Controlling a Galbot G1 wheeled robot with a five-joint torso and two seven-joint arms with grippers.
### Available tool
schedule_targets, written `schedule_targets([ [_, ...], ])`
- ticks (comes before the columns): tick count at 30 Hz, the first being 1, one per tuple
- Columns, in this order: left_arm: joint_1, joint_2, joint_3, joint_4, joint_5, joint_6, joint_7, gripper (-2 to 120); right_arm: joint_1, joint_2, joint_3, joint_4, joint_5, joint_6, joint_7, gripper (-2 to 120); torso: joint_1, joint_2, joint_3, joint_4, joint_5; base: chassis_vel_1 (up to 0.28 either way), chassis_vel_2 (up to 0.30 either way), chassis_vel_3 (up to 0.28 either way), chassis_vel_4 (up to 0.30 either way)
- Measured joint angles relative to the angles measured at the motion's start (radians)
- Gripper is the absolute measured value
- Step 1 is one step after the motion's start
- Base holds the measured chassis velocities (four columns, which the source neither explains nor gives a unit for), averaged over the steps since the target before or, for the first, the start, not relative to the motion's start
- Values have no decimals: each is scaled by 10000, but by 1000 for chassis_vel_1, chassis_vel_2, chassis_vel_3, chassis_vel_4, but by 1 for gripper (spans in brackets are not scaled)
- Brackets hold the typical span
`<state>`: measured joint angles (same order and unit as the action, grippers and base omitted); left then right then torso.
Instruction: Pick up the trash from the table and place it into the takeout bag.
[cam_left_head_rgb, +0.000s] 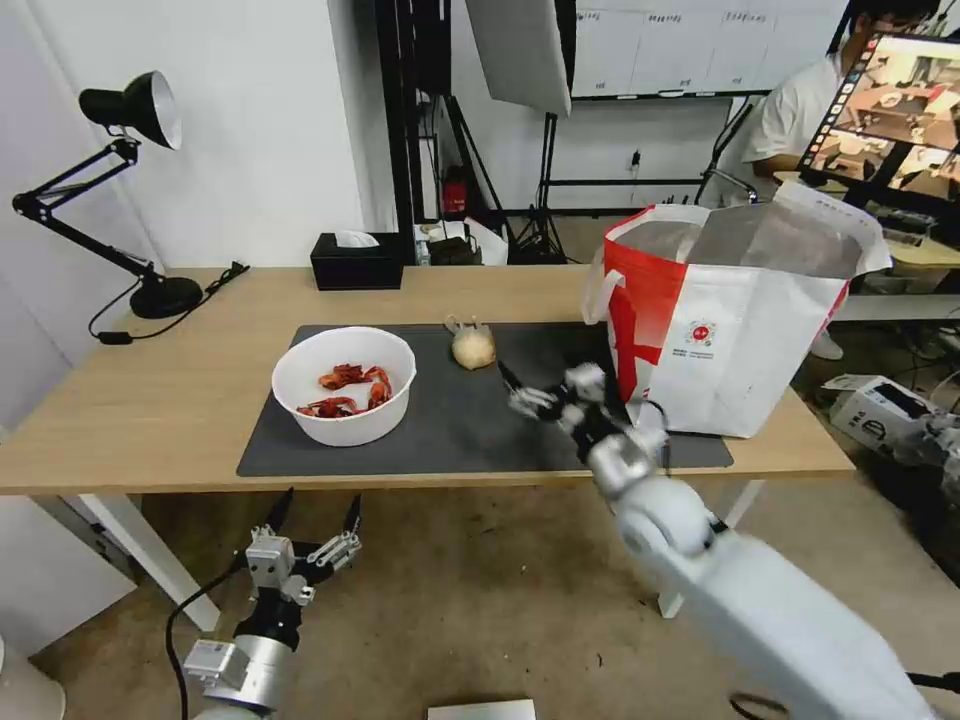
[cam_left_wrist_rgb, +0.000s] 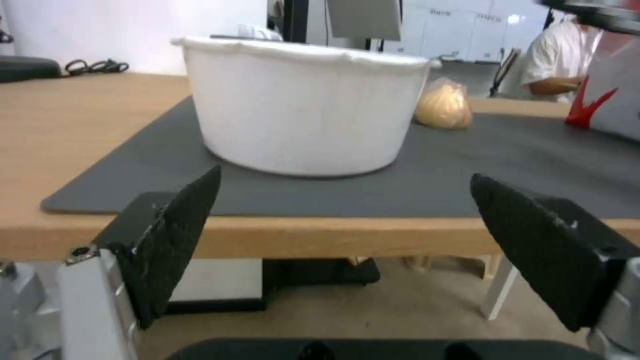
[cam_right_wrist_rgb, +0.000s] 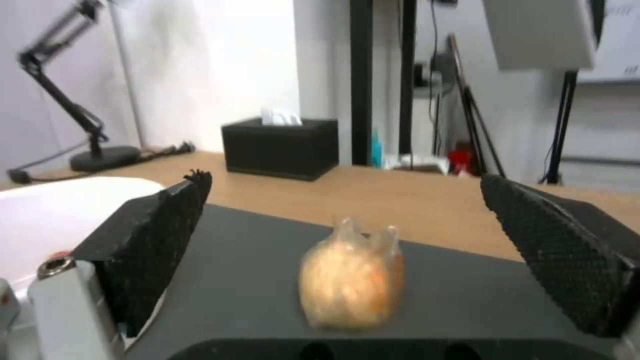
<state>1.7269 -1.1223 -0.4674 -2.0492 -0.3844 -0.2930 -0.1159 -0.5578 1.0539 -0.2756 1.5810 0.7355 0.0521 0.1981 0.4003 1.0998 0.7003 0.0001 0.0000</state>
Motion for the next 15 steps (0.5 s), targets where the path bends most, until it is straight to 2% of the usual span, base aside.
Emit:
schedule_targets([
  [2,1,-2,0,1,0,0,0,100,91,55,-44,-90,26,-34,21,100,0,0,0,0,1,0,0,0,0],
  [3,29,-45,-3,13,7,-1,0,100,662,414,-316,-706,103,-247,134,100,-1,0,0,0,-4,0,0,0,0],
  [6,45,-100,7,31,33,-6,4,100,1131,789,-540,-1316,124,-534,278,100,-1,1,-1,1,-5,0,0,0,0],
  [8,86,-209,47,76,99,-24,9,100,1874,1629,-749,-2779,90,-1168,583,100,-1,0,-1,0,-3,0,0,0,0],
  [9,86,-209,47,76,99,-24,9,100,1874,1629,-749,-2779,90,-1168,583,100,-1,0,-1,0,-3,0,0,0,0],
  [12,120,-232,30,79,118,-48,20,100,2365,2376,-804,-4043,79,-1753,767,100,-1,0,-2,-1,-2,0,0,0,0],
  [15,123,-221,-53,78,102,-69,22,100,2552,2750,-739,-4615,90,-1864,774,100,-2,0,-2,1,-1,0,0,0,0],
])
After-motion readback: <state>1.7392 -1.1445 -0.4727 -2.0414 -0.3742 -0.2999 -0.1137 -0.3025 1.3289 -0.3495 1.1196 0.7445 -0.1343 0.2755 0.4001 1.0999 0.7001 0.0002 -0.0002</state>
